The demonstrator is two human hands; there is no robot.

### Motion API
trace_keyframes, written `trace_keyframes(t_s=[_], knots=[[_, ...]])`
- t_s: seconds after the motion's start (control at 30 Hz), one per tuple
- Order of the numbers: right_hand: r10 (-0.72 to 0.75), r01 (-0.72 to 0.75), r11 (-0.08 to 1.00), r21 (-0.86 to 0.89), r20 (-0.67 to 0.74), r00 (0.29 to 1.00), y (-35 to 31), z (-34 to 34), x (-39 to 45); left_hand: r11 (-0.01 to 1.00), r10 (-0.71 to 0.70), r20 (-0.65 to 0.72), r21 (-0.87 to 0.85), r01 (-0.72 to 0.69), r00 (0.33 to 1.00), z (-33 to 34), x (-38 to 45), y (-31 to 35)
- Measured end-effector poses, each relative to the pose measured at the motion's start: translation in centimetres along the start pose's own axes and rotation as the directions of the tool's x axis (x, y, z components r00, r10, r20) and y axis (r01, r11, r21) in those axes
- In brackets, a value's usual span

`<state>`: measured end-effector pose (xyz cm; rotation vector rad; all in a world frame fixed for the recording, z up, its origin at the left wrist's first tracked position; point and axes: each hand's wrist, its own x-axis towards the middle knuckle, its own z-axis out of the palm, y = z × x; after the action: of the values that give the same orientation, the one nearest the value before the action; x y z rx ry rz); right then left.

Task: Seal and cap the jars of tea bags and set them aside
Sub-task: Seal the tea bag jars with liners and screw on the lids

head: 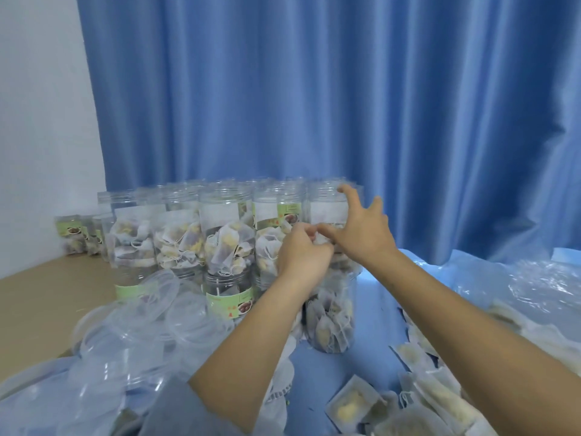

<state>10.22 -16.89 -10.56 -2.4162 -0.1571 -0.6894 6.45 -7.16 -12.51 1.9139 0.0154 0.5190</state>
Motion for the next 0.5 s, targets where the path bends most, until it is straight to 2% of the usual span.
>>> trace_keyframes(t_s=[0.13,0.3,0.43,0.5], knots=[[-0.092,0.11,0.969,0.22,-0.088,0.992,0.8,-0.1,-1.0,0.998,-0.018,-0.019,0.058,0.019,1.0,0.0,-0.5,-0.2],[-0.279,0.337,0.905,0.26,-0.233,0.931,2.1,-2.1,-5.3,0.998,-0.055,0.016,0.01,0.055,0.998,-1.1,-2.5,-0.9],[-0.331,0.36,0.861,0.359,-0.142,0.933,3.0,-3.1,-9.1,0.996,-0.067,0.068,0.067,0.063,0.995,-2.4,-5.3,-2.3],[-0.347,0.353,0.866,0.355,-0.083,0.934,3.7,-2.4,-10.4,0.993,-0.089,0.116,0.092,0.078,0.989,-2.6,-6.9,-3.2]])
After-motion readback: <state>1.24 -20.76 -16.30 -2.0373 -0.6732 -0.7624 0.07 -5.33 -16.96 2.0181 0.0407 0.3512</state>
